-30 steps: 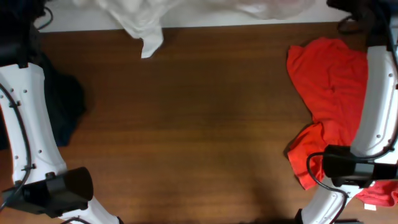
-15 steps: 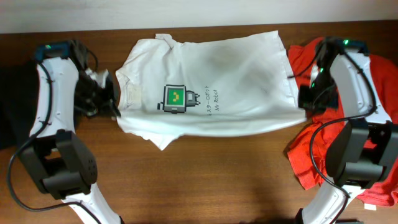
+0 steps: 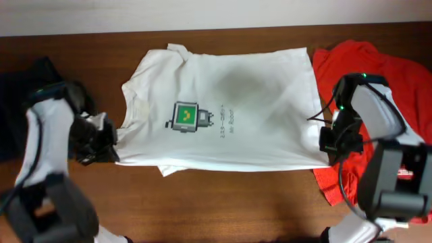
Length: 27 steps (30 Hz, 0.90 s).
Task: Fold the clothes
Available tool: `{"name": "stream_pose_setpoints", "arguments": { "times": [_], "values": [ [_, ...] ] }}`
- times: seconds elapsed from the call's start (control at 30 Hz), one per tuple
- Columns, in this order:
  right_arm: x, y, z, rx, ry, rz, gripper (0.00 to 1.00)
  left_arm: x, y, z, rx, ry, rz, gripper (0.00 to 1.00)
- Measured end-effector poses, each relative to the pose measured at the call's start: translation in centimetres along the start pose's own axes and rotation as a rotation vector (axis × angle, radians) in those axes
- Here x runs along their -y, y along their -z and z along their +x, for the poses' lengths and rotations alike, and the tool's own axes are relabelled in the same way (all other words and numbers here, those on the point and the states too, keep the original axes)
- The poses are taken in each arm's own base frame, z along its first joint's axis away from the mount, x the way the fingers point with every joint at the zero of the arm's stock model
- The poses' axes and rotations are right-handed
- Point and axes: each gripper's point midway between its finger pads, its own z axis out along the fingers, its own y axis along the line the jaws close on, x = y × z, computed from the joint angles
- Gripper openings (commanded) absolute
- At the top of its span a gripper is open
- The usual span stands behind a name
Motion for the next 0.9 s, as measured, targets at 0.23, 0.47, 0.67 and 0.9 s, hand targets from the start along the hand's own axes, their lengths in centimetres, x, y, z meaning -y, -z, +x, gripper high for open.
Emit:
{"name": "stream_pose_setpoints", "arguments": {
  "times": [0.23, 0.47, 0.67, 0.9],
  "values": [
    [0.8, 4.2, 3.5, 0.206, -0.052, -0.049, 0.04, -0.3, 6.0, 3.4, 0.314, 0.032, 0.022, 0.0],
    [-1.0, 6.4, -3.9, 0.494, -0.056, -0.132, 0.04, 0.4, 6.5, -4.7, 0.606, 0.029, 0.104, 0.0],
    [-3.9, 8.8, -10.2, 0.703, -0.002, -0.263, 0.05, 2.1, 2.9, -12.2, 0.651, -0.02, 0.192, 0.0],
    [-6.1, 7.7, -15.5, 0.768, 0.032, -0.287, 0.09, 2.0, 0.1, -16.0, 0.662, -0.031, 0.201, 0.0]
  ]
}}
